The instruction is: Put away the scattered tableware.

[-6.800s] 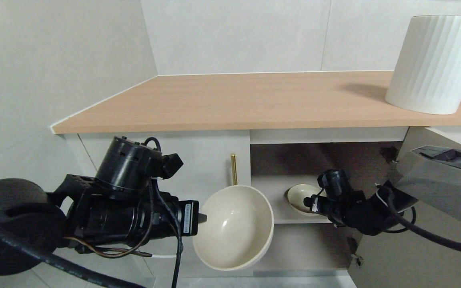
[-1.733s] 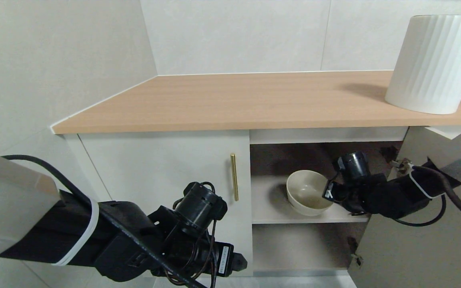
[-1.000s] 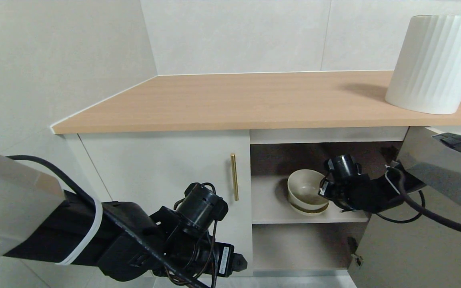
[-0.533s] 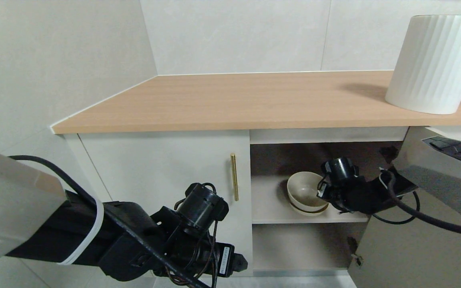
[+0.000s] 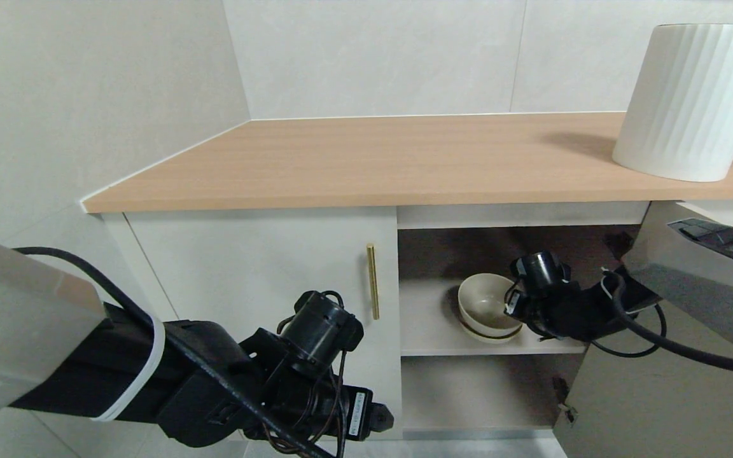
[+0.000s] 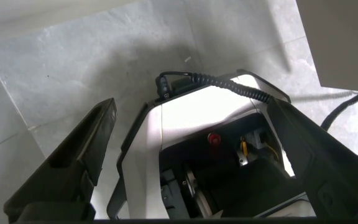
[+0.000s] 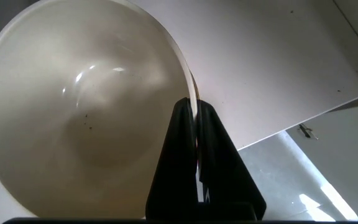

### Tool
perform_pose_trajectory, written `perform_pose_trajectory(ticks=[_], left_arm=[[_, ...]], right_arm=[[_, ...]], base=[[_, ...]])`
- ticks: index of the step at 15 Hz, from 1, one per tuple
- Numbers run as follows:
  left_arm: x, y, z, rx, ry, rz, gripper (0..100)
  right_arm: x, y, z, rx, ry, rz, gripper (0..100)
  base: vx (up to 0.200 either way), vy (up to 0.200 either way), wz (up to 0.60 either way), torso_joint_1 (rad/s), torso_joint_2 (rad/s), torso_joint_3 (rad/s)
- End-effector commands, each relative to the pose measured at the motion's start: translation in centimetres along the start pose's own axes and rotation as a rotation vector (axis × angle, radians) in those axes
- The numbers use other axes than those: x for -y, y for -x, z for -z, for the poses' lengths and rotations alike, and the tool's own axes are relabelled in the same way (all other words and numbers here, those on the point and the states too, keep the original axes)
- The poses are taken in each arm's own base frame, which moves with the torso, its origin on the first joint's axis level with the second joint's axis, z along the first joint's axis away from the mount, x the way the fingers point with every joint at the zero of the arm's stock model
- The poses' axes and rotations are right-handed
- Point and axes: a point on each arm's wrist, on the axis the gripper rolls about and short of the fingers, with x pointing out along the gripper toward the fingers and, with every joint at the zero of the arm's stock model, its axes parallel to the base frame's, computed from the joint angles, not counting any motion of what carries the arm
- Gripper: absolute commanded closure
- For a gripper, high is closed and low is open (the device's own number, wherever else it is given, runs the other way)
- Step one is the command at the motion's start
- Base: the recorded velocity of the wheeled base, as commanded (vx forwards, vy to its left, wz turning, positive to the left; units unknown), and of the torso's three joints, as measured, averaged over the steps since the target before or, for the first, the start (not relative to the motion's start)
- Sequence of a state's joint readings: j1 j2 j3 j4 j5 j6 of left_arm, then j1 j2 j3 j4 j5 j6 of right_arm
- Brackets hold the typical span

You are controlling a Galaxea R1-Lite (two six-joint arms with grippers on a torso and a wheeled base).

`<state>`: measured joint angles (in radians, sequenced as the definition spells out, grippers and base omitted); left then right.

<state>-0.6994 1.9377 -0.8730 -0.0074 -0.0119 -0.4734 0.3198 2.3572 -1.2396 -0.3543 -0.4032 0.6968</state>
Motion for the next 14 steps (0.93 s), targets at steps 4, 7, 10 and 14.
perform_pose_trajectory(ticks=[4,7,10,14], left_arm=[[0.0,0.0,0.0,-0.001,0.000,0.000,0],[0.0,0.0,0.0,0.000,0.000,0.001,0],[0.0,0.1,0.0,0.001,0.000,0.001,0],[-0.1,0.9,-0.3,0.040,0.005,-0.016,0]], right_arm=[[0.0,0.0,0.1,-0.003,0.003,0.001,0],[0.0,-0.1,0.2,-0.005,0.004,0.002,0],[0.1,0.0,0.3,-0.006,0.007,0.003,0],[0.2,1.7,-0.2,-0.012,0.023,-0.009,0]], base=[[0.000,0.000,0.00,0.000,0.00,0.000],[0.000,0.000,0.00,0.000,0.00,0.000],[0.000,0.000,0.00,0.000,0.00,0.000],[0.000,0.000,0.00,0.000,0.00,0.000]])
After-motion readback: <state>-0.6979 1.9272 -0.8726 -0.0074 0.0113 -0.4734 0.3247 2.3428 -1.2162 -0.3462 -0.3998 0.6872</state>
